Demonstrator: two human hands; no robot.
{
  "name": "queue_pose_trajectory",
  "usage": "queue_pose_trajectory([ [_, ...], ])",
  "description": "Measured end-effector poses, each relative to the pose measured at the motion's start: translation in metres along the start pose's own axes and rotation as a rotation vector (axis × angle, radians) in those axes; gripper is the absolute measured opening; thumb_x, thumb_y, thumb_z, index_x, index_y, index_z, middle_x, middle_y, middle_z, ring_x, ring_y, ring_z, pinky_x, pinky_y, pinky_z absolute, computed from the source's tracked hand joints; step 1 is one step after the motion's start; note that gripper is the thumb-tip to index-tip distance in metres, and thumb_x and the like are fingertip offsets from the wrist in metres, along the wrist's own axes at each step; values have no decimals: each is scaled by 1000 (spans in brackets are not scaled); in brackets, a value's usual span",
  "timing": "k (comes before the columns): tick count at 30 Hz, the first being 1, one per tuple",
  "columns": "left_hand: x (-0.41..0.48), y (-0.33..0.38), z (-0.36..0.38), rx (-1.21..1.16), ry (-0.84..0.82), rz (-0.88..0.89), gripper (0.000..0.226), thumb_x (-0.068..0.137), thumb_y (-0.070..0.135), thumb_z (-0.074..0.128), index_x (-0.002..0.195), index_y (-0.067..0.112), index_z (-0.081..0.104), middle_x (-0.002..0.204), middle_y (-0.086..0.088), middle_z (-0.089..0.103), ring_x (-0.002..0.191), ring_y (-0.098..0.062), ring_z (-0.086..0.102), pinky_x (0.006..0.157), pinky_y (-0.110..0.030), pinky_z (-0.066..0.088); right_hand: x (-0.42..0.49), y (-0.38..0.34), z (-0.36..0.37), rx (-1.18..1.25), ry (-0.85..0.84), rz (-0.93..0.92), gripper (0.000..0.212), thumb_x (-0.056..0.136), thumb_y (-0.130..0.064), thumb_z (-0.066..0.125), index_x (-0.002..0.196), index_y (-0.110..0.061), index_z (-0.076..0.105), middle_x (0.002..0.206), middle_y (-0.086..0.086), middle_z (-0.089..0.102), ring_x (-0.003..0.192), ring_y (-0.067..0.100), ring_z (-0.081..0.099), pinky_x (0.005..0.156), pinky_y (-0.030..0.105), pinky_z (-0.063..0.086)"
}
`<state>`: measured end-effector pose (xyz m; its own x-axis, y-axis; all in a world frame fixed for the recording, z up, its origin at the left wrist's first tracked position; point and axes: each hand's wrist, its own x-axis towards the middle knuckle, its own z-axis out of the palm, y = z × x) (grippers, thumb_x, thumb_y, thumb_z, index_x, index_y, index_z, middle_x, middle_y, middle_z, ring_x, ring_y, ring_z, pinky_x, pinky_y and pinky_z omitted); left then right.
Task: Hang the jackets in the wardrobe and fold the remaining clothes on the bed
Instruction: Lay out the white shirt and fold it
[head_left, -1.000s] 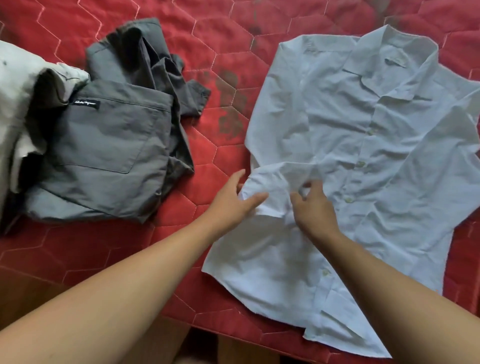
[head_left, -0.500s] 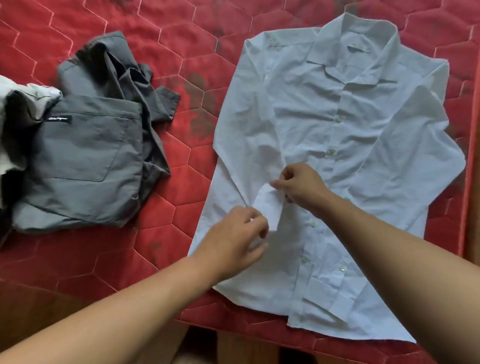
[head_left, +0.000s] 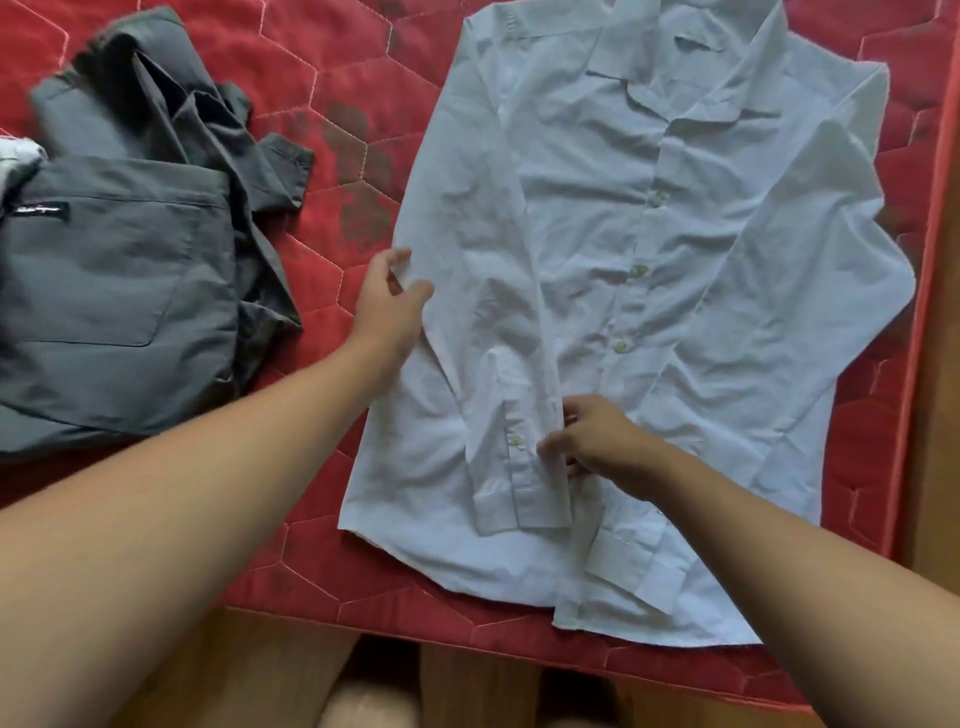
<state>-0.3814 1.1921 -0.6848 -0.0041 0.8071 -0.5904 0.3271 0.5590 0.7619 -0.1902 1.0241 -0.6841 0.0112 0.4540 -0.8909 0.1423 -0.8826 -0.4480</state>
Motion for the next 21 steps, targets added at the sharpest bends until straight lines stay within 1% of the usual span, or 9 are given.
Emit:
queue_pose_trajectory([
  [2,15,15,10,-170,-15,-40,34,94,2,58,124,20,59,127,-3,62,109,-19,64,93,-34,56,-7,10,4,-80,-36,65,24,74,5,69,94,-7,74,93,14,75,80,28,73,74,48,62],
  [3,21,23,14,-249,-26,-76,32,94,0,57,120,18,62,122,-3,66,103,-20,67,88,-35,59,-10,14,5,-120,-59,101,25,75,5,68,97,-4,73,97,17,74,84,31,73,77,50,63],
  [6,32,38,19,-383,-32,-184,32,94,-1,57,121,17,64,109,-7,71,74,-16,69,58,-25,56,-15,19,5,-276,-119,196,24,80,1,65,104,1,66,103,24,70,87,37,72,75,55,62],
  [9,40,42,16,-405,-75,-263,40,93,1,60,127,21,62,117,-8,70,76,-18,68,57,-25,56,-13,4,-6,-506,-130,208,22,86,-22,68,97,-2,67,88,21,73,74,34,74,64,44,62],
  [11,45,43,14,-383,-92,-284,42,92,1,63,127,23,62,113,-7,72,78,-20,69,62,-28,58,-5,-15,-18,-537,-21,119,33,88,-39,68,87,-6,69,77,16,75,67,31,73,63,42,62],
  [13,52,48,12,-409,-69,-288,38,90,1,66,121,23,64,107,-6,74,76,-20,71,64,-30,58,10,-40,-31,-495,205,-22,30,88,-42,68,83,-12,65,76,7,73,74,26,71,70,40,59],
  [15,62,56,11,-450,-83,-287,34,90,4,67,118,22,65,98,-4,74,73,-18,71,66,-30,58,32,-71,-45,-422,383,-156,21,87,-37,68,90,-18,60,86,1,71,84,24,67,75,35,52],
  [18,78,72,12,-455,-232,-308,44,93,13,63,134,24,58,97,-6,70,75,-18,65,77,-34,55,68,-126,-62,-178,413,-310,22,87,-28,67,103,-24,52,92,2,67,81,25,64,74,37,51],
  [21,93,88,19,-475,-261,-268,43,96,10,59,132,33,53,105,-9,67,76,-19,64,65,-30,55,96,-181,-75,-3,430,-438,21,84,-17,66,98,-26,55,96,1,56,73,14,55,60,28,44],
])
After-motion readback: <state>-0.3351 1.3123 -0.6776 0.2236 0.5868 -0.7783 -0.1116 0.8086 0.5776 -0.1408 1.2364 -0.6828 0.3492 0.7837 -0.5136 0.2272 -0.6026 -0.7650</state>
